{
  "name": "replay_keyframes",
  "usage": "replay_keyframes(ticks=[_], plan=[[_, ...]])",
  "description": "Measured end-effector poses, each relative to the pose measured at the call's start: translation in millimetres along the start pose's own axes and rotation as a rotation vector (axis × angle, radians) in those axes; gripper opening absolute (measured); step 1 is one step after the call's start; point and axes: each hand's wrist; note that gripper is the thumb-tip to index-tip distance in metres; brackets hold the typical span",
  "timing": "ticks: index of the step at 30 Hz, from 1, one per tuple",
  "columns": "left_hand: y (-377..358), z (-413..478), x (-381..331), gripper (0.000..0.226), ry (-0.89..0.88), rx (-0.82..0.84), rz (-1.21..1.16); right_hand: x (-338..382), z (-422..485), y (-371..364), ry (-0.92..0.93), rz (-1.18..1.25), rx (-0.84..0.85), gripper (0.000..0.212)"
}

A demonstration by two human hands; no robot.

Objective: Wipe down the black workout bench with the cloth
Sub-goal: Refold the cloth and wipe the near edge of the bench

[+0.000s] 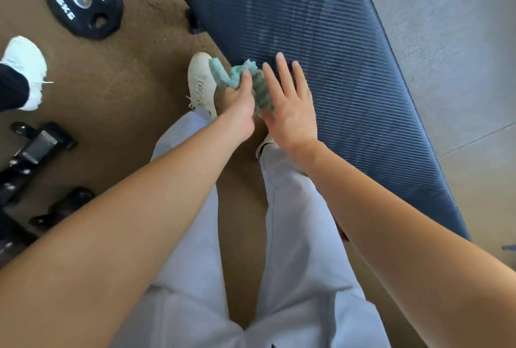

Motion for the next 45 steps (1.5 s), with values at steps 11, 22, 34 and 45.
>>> replay_keyframes(ticks=[11,22,34,45], plan=[[13.1,40.2,-111.7,0.056,-0.112,-0.077,-0.022,10.8,4.2,1.4,-0.095,-0.174,0.084,0.083],[20.4,28.9,-141.3,0.059,-0.081,-0.005,0.131,62.3,75.7,9.2,-0.264,-0.028,-0.004,0.063],[16.4,60.1,-218.6,0.056,-0.321,0.003,0.370,56.9,134.2,5.9,-0.252,-0.198,0.027,0.069],[-24.6,102.9,-254.6,0.060,-0.792,0.177,0.740,44.0,130.9,-8.4,-0.177,-0.246,-0.044,0.062]])
Point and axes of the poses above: each hand's wrist, its own z-axis towards the middle knuckle, its own y-axis out of the back of the hand, x = y × z, and after that the axes turned 9 degrees about -x, right-handed
